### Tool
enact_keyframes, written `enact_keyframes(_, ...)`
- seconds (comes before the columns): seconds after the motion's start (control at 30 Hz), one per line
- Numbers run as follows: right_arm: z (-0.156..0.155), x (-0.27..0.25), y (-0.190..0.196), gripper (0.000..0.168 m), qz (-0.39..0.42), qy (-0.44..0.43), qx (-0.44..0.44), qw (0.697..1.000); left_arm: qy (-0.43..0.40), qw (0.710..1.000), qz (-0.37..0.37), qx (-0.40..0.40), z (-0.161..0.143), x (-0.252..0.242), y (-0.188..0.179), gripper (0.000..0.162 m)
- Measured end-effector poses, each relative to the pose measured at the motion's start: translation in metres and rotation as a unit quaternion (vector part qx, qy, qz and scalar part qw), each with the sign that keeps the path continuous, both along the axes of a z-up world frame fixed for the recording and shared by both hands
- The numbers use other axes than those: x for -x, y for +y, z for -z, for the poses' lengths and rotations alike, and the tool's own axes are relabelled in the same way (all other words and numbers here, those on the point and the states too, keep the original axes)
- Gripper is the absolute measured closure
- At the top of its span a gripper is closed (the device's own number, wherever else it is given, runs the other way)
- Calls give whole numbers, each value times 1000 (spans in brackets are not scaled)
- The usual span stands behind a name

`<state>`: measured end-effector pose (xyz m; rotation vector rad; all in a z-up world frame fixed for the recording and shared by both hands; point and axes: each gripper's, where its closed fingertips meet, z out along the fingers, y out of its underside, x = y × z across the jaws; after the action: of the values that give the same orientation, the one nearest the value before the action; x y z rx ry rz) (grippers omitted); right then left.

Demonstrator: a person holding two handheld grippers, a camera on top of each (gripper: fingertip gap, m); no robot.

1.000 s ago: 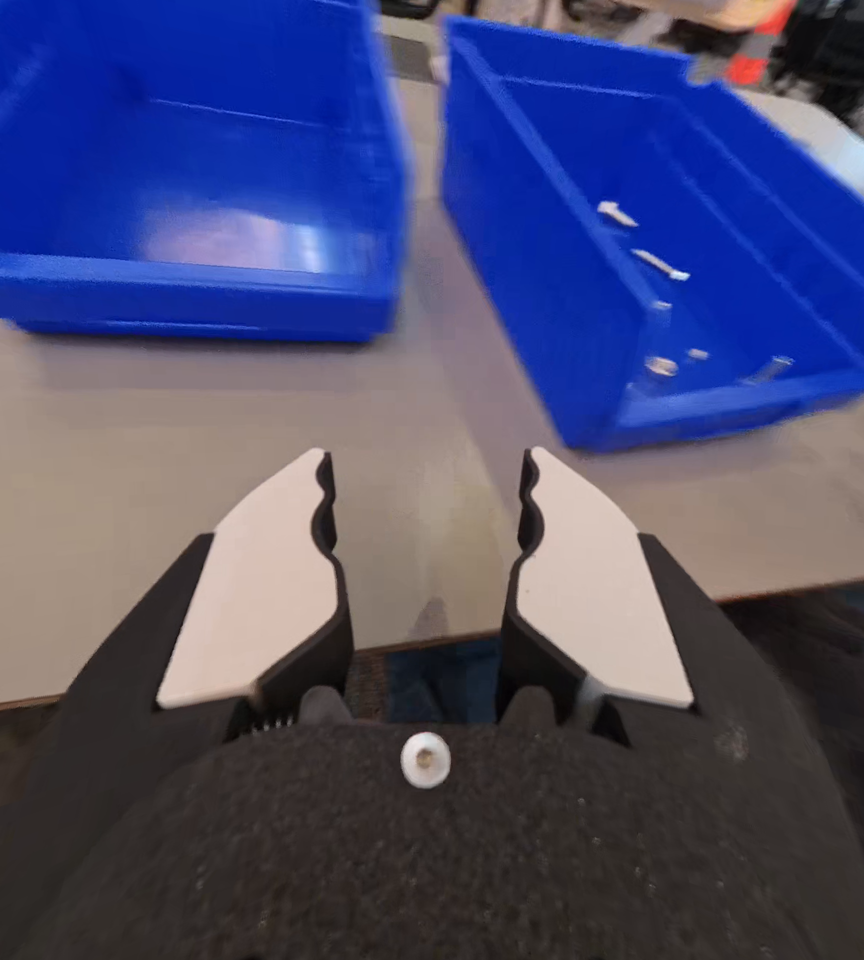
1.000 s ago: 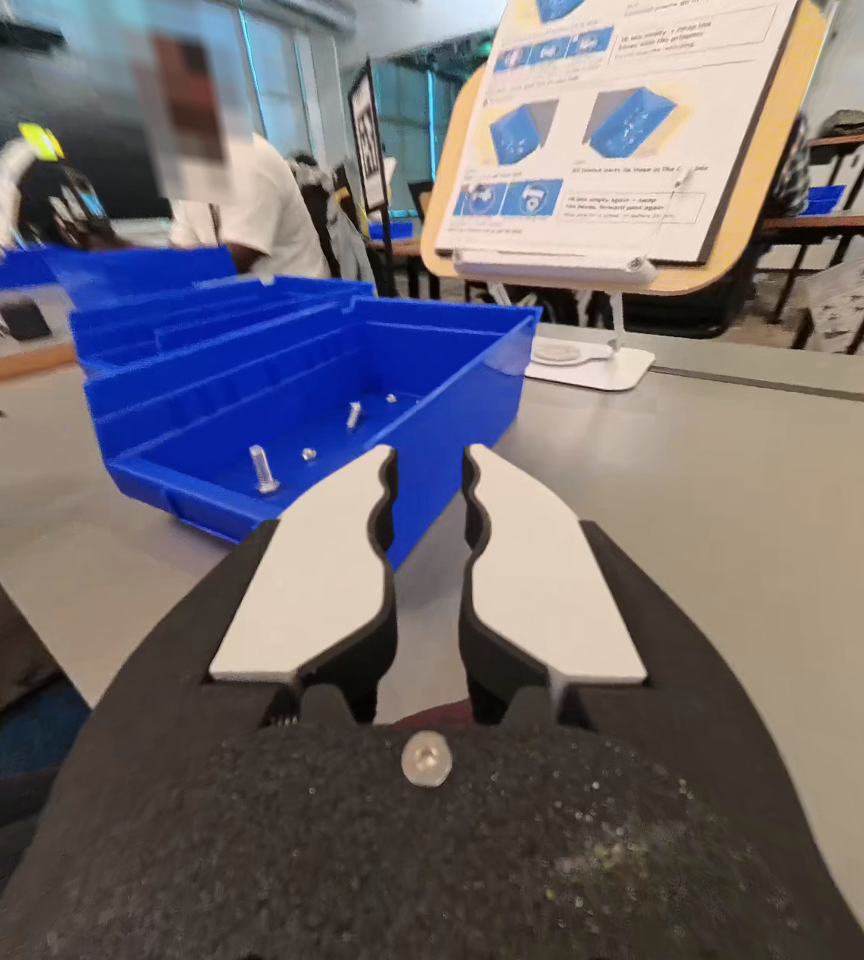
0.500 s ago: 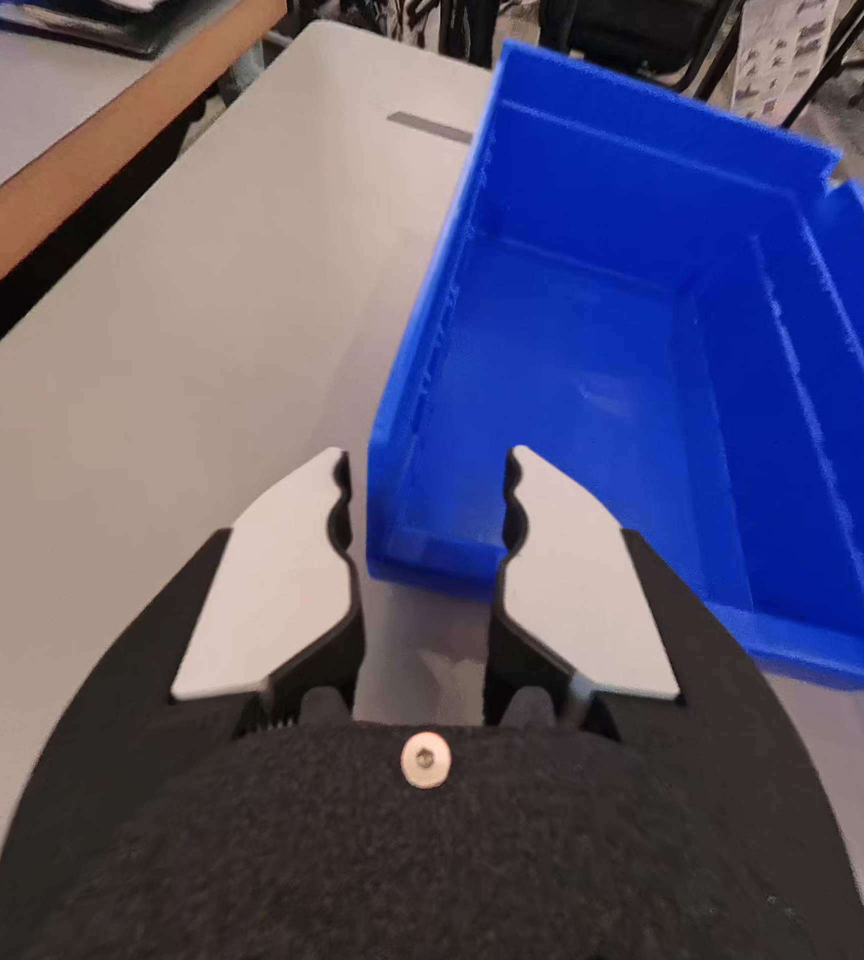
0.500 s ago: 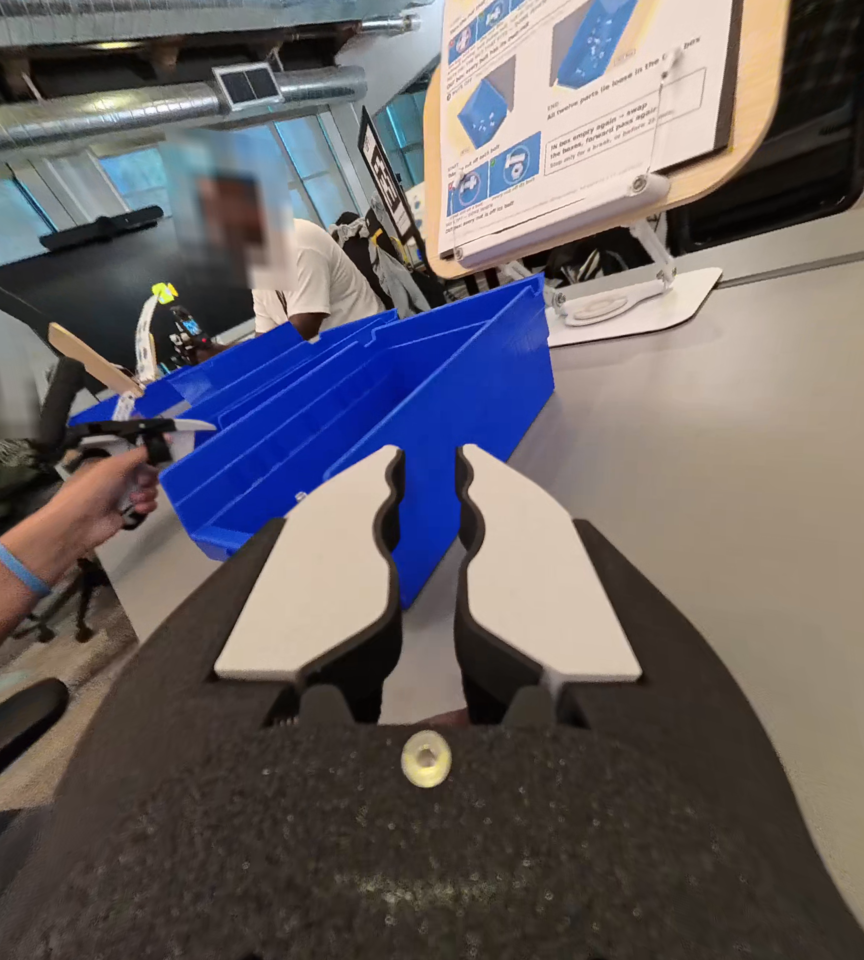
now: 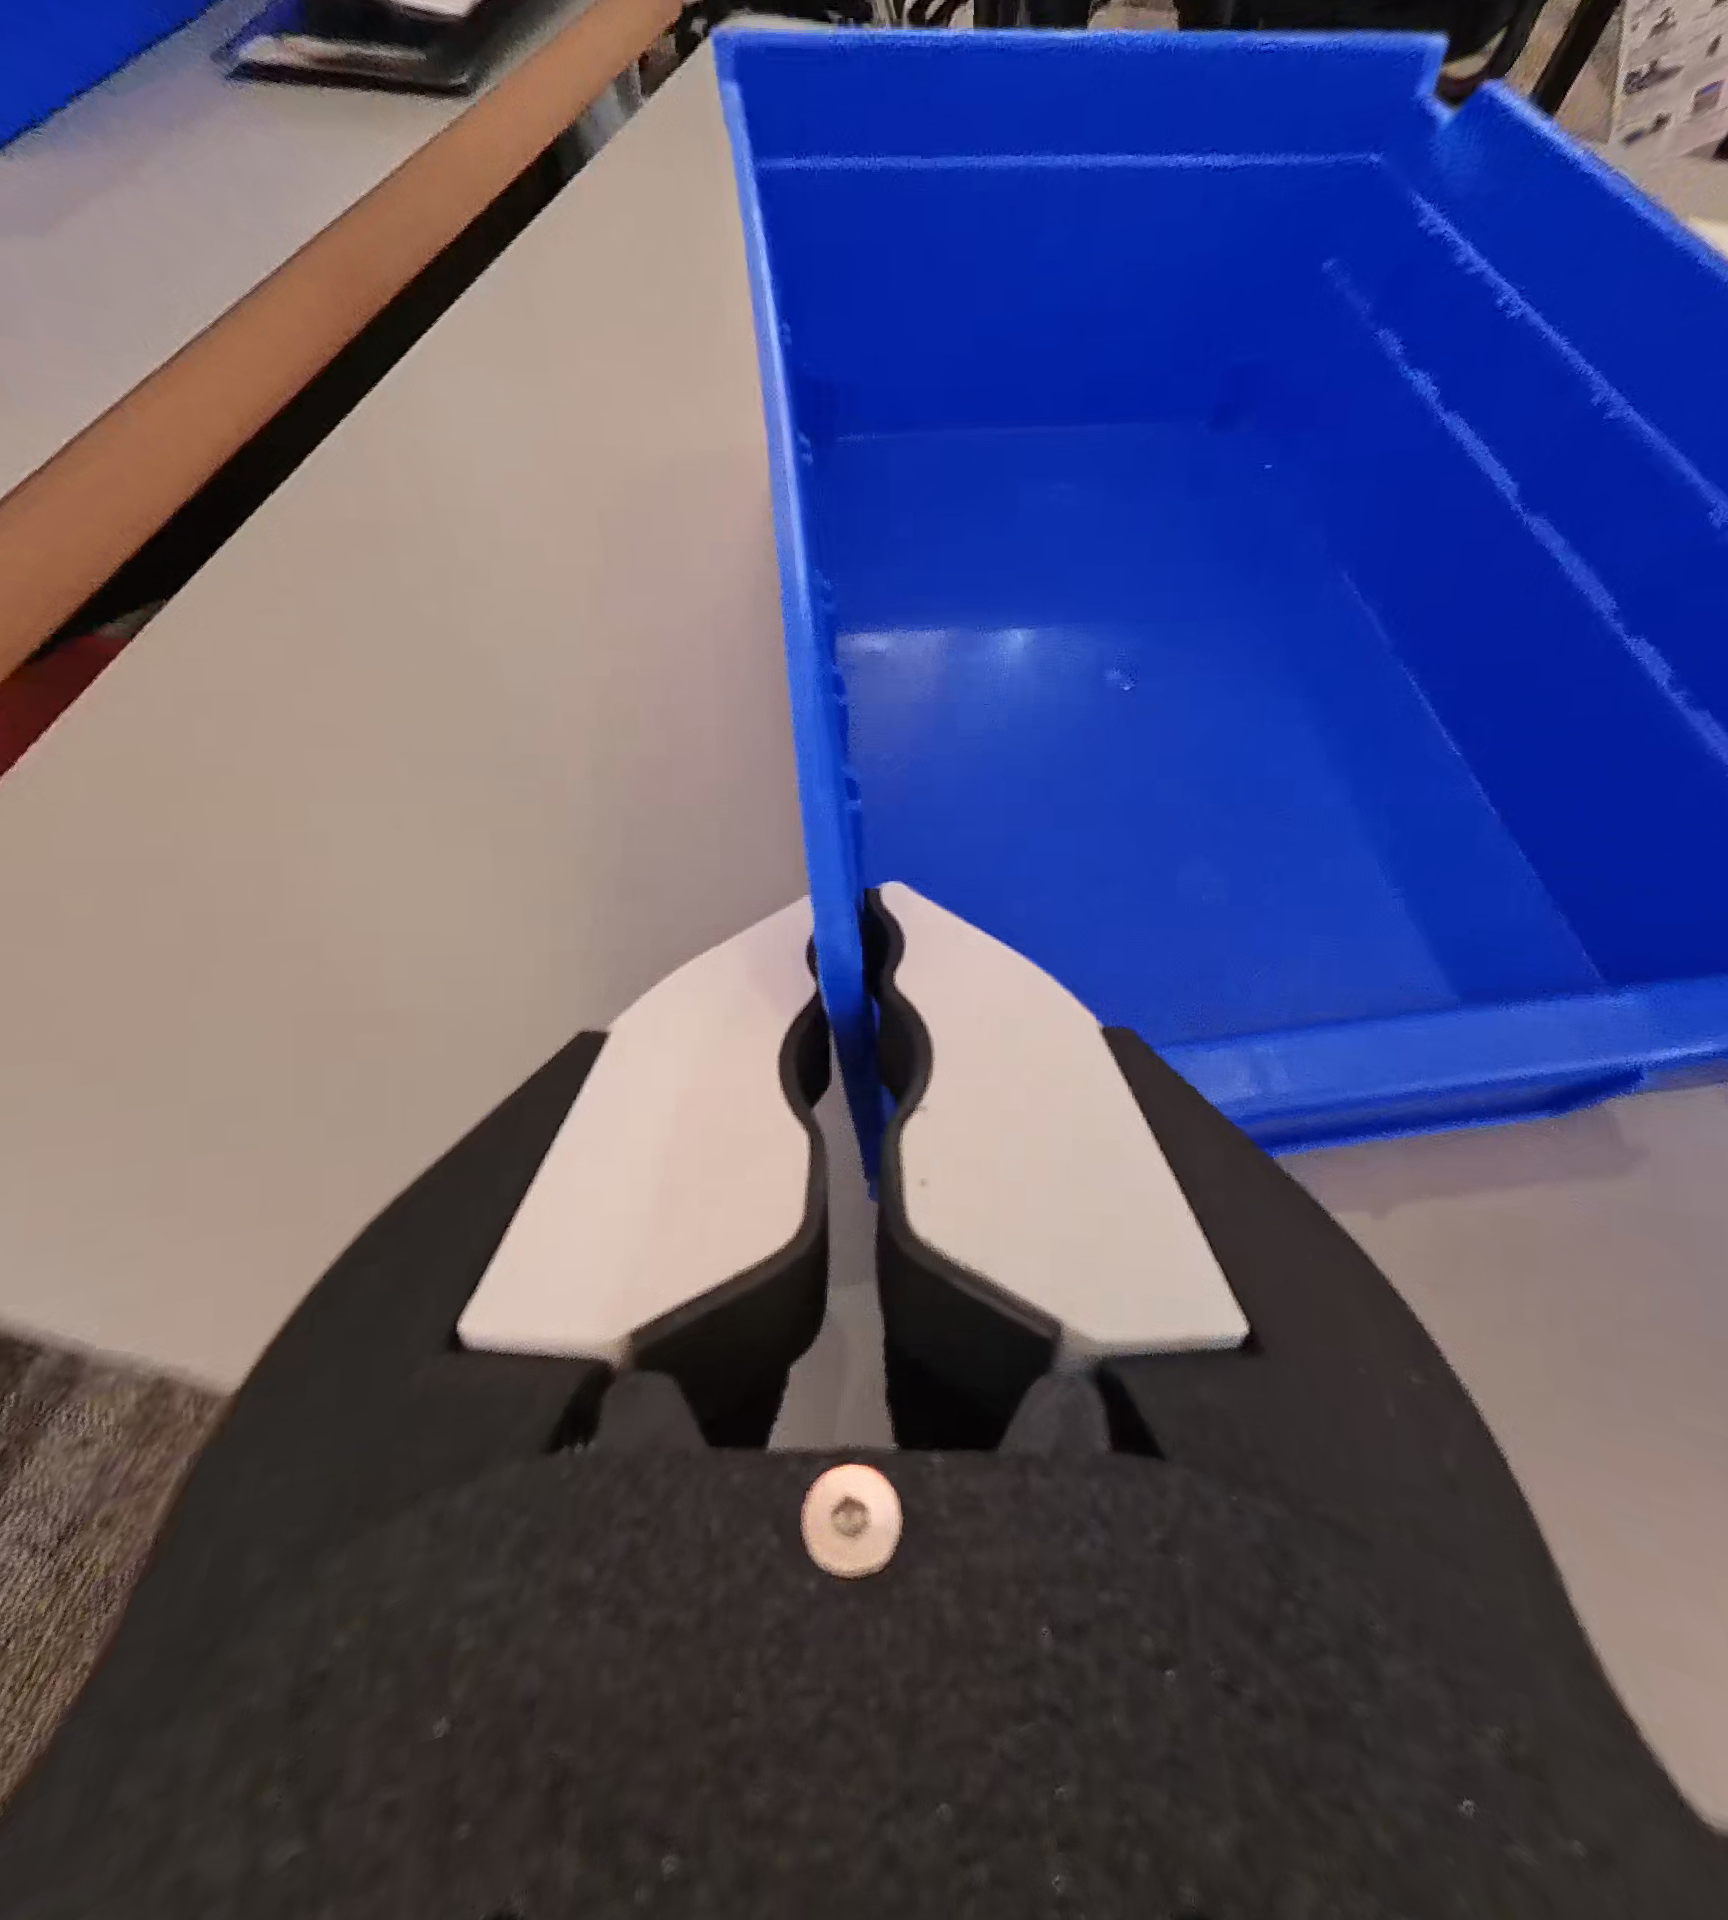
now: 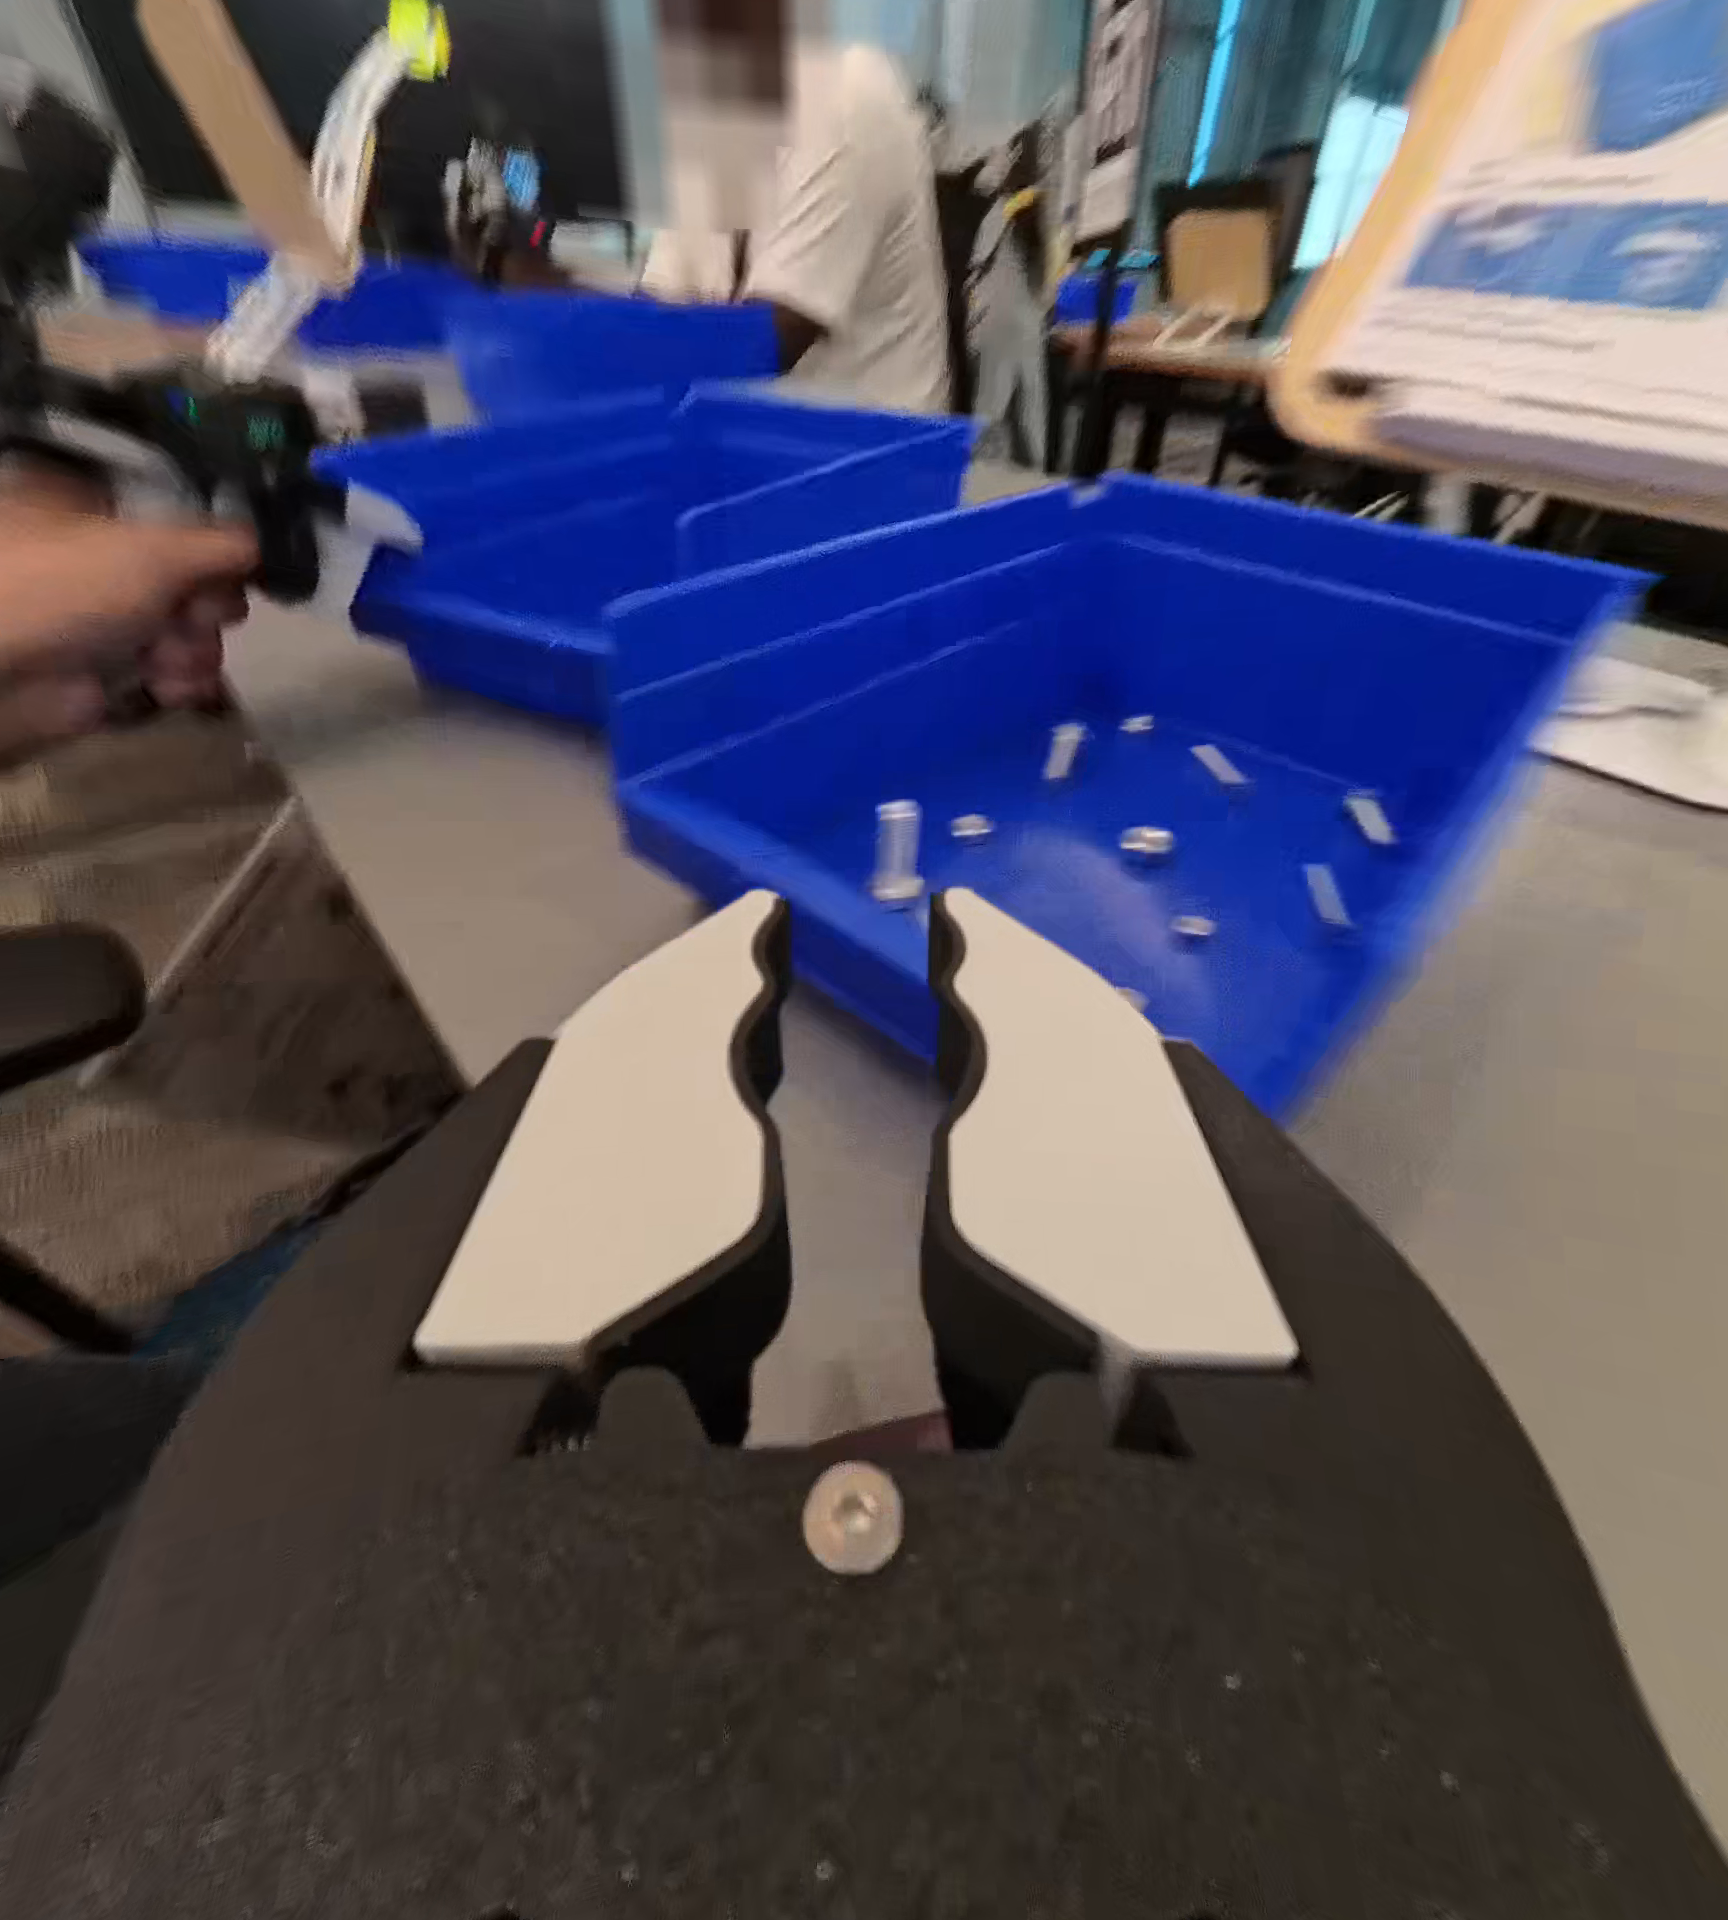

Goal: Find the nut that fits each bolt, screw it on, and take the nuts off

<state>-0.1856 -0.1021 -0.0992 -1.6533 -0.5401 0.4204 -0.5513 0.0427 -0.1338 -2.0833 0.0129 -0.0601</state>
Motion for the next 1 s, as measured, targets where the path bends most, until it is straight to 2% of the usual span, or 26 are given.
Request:
enact_keyframes(0.1,10,80,-14,139,-45,-37,38,998,10,1000,2,0,0,2,-36,160)
enact_keyframes(0.2,9,141,-10,138,-84,19,101,991,3,1000,4,-4,0,-1,-68,160)
enact_keyframes(0.27,17,162,3,137,-65,17,139,988,0,1000,4,-11,-1,-4,-87,160)
enact_keyframes(0.37,30,175,21,138,-37,-5,149,988,3,1000,13,-18,-1,-10,-106,160)
enact_keyframes(0.43,28,170,30,151,1,-14,122,992,8,999,22,-23,0,-12,-115,159)
enact_keyframes(0.5,28,171,31,154,17,-26,111,993,17,999,18,-27,-1,-12,-121,159)
enact_keyframes(0.6,15,165,34,161,77,-62,47,994,15,999,7,-45,-15,-16,-127,159)
enact_keyframes(0.7,-8,160,34,161,82,-42,26,995,36,996,7,-83,-50,-21,-128,159)
enact_keyframes(0.83,-60,132,35,161,109,-7,-23,994,49,986,14,-160,-108,-49,-122,159)
enact_keyframes(1.0,-128,38,36,163,183,4,-87,979,12,975,80,-209,-161,-142,-98,159)
